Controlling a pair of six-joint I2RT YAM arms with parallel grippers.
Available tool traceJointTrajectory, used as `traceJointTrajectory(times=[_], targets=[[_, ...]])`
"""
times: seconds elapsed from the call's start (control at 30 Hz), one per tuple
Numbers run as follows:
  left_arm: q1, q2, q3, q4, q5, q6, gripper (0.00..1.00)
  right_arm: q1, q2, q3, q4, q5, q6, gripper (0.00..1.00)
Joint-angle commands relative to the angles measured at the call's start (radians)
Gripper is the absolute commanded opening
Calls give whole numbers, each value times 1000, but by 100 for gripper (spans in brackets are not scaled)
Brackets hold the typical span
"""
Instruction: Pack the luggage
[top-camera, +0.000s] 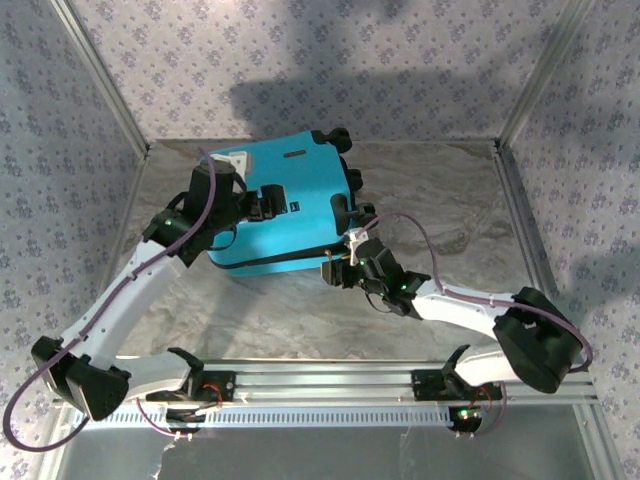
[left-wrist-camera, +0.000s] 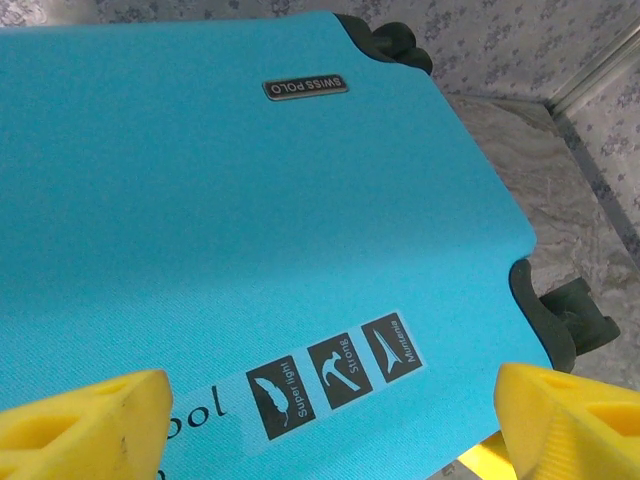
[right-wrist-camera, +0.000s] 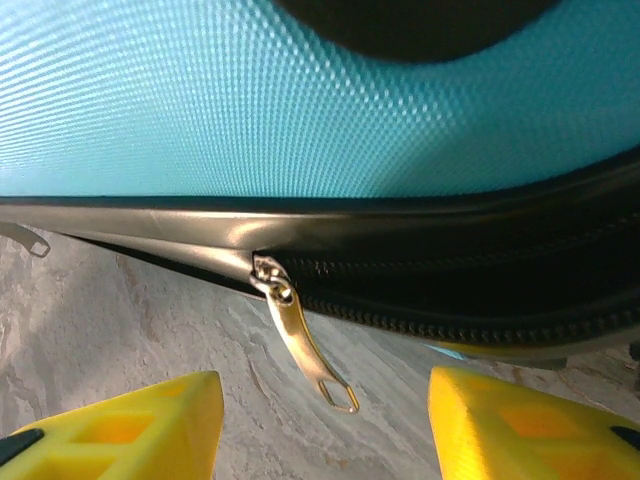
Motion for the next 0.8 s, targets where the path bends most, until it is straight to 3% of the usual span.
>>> traceJointTrajectory(times=[0.0, 0.33, 0.7, 0.77], targets=[[-14, 5, 53, -10, -10, 16, 84, 8, 16, -14, 79, 5, 28, 56], [-43, 12, -14, 12, -51, -12, 83, 13, 78, 18, 124, 3, 32, 39], [-58, -18, -138, 62, -65, -71, 82, 16, 50, 24, 85, 66, 2, 1], [-58, -32, -164, 70, -80, -80, 82, 16, 29, 30, 37, 90, -34, 0]])
